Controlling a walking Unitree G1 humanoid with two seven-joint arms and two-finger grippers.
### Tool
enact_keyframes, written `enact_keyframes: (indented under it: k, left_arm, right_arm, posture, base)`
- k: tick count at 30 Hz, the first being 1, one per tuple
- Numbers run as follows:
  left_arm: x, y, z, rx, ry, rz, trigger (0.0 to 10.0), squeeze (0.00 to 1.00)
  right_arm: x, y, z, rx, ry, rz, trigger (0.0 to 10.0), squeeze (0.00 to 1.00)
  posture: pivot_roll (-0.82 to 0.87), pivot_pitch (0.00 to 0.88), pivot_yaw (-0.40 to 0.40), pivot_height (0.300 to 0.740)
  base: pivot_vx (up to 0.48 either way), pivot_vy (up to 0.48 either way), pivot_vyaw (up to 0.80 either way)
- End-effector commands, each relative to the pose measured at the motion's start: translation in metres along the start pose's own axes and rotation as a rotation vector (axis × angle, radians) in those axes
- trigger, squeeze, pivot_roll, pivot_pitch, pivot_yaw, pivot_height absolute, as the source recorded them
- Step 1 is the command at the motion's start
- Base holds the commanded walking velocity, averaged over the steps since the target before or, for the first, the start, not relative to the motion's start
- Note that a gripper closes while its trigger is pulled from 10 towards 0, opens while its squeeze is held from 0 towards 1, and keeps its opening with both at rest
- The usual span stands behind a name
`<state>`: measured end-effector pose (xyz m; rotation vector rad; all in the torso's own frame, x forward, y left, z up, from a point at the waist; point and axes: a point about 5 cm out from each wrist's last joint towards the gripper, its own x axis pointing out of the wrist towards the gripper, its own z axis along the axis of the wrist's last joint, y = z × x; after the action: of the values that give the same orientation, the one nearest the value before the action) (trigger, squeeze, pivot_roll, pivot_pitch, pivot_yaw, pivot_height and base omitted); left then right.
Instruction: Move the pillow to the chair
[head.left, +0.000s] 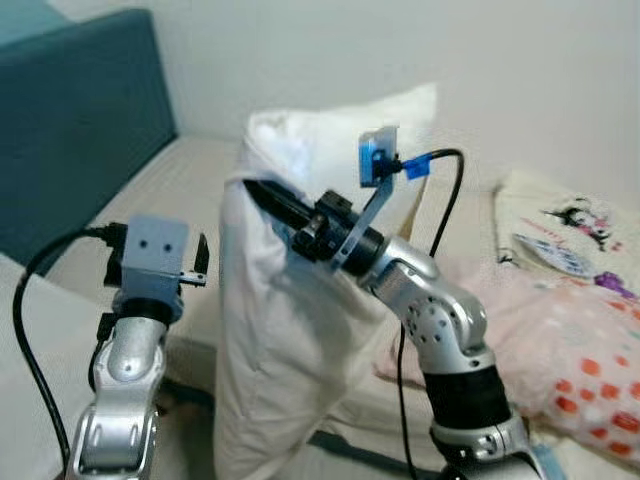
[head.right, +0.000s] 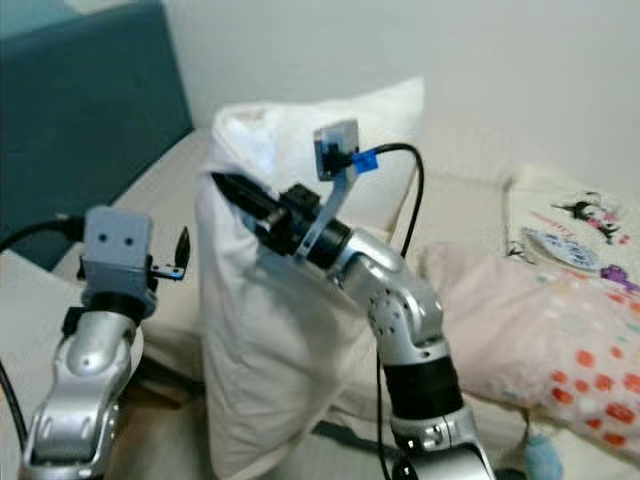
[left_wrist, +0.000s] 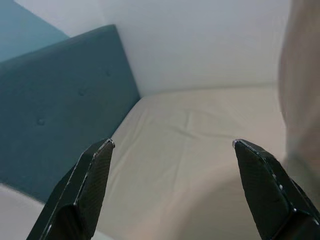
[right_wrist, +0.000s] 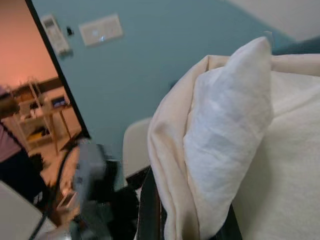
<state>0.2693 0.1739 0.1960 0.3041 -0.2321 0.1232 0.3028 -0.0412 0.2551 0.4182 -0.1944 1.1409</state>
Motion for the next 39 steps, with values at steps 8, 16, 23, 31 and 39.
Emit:
enact_keyframes:
  k: [8, 16, 23, 31, 39]
  left_arm:
    - [-0.024, -0.034, 0.009, -0.229, 0.018, -0.119, 10.0, 0.00]
    - [-0.051, -0.044, 0.005, -0.258, 0.062, -0.162, 10.0, 0.00]
    - [-0.048, -0.048, 0.006, -0.224, 0.046, -0.180, 10.0, 0.00]
    - [-0.043, -0.047, 0.010, -0.212, 0.027, -0.174, 10.0, 0.00]
    - [-0.038, -0.044, 0.015, -0.200, -0.003, -0.168, 10.0, 0.00]
  right_arm:
    - [-0.014, 0.001, -0.025, -0.018, 0.077, -0.023, 0.0, 0.00]
    - [-0.056, -0.008, -0.062, -0.014, 0.174, -0.225, 0.0, 0.00]
    - [-0.060, -0.009, -0.063, -0.024, 0.182, -0.247, 0.0, 0.00]
    - [-0.056, -0.010, -0.060, -0.025, 0.161, -0.236, 0.0, 0.00]
    - [-0.039, -0.017, -0.034, -0.067, 0.063, -0.230, 0.0, 0.00]
  posture:
    - [0.11, 0.000, -0.101, 0.740]
    - [0.12, 0.000, -0.101, 0.740]
    - [0.11, 0.000, -0.099, 0.740]
    - [0.11, 0.000, -0.097, 0.740]
    - [0.11, 0.000, -0.092, 0.740]
  base:
    - [0.000, 0.000, 0.77]
    - [0.000, 0.000, 0.77]
    - [0.000, 0.000, 0.77]
    - [0.000, 0.000, 0.77]
    - [0.000, 0.000, 0.76]
